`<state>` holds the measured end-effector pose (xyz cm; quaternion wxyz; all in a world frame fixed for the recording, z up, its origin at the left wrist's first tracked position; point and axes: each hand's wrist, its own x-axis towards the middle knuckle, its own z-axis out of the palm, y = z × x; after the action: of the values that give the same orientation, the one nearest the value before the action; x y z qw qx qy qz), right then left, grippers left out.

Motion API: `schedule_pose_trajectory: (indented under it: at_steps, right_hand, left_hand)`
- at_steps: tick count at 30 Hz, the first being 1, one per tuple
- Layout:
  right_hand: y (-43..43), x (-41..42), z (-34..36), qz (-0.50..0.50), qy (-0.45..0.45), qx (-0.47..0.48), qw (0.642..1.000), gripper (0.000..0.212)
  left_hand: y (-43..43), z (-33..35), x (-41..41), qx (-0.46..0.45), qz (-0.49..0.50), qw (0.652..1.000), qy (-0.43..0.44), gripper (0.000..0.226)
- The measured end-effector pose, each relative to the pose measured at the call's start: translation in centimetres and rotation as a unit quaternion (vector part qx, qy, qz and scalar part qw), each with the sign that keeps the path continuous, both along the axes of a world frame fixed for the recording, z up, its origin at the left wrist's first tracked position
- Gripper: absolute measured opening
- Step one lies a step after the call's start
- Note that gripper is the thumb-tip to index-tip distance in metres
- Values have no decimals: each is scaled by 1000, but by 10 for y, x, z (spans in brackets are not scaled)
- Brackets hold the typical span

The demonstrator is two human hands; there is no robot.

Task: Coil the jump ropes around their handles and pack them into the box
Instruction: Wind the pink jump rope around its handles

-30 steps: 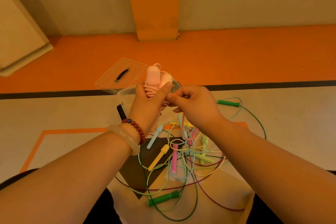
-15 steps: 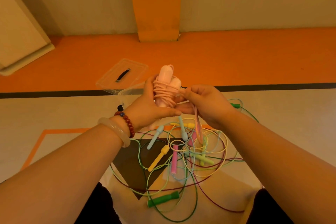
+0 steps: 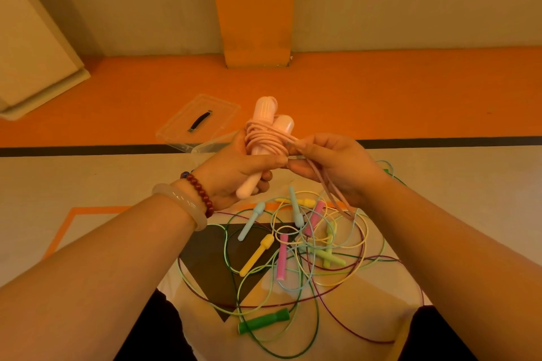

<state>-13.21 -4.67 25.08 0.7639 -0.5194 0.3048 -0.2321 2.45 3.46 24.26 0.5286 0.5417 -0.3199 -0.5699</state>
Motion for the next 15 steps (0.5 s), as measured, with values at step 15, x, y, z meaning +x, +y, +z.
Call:
schedule_pose_trajectory:
  at_steps: [15]
  right_hand:
    - [3, 5, -1, -14, 67, -206, 976, 10]
  left_hand:
    - [2, -4, 1, -70, 109, 884, -450, 19]
